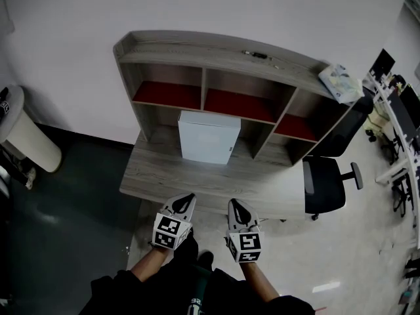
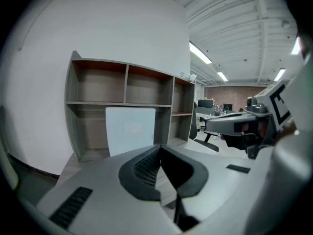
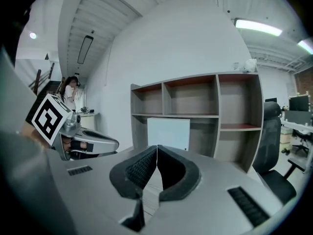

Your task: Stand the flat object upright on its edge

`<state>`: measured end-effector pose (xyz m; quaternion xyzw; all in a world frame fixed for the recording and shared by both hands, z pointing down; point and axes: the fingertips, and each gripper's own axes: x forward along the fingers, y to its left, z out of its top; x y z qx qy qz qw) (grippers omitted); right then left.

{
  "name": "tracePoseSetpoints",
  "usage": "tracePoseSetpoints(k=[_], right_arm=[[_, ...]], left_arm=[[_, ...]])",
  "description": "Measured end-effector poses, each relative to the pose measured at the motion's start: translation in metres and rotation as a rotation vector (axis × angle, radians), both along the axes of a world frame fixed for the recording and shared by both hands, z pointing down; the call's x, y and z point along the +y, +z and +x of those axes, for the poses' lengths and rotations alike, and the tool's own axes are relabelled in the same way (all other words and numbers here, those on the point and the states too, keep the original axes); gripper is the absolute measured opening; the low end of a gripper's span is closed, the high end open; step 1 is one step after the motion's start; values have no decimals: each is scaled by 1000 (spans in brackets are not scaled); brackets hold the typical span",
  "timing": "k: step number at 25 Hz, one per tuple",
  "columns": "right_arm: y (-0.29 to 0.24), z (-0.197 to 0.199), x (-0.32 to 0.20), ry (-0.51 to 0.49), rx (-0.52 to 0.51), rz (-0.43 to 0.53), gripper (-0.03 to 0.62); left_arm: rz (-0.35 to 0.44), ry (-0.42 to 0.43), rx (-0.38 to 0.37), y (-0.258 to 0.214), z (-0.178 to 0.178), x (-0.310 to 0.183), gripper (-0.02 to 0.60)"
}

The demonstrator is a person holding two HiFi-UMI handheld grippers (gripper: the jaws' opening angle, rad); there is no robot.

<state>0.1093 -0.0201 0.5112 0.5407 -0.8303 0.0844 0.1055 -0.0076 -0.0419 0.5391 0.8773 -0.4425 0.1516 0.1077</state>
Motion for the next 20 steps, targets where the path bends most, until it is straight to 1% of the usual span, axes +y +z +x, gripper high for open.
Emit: tracePoseSetpoints(k=[8,20], right_arm=[[-4,-2,11,-13,-3,15,34],[-1,-5,16,-31,1,8,34]], left_arm=[[-8,3,-4,2,1,15,12],[-21,4,-9,7,1,20,12]])
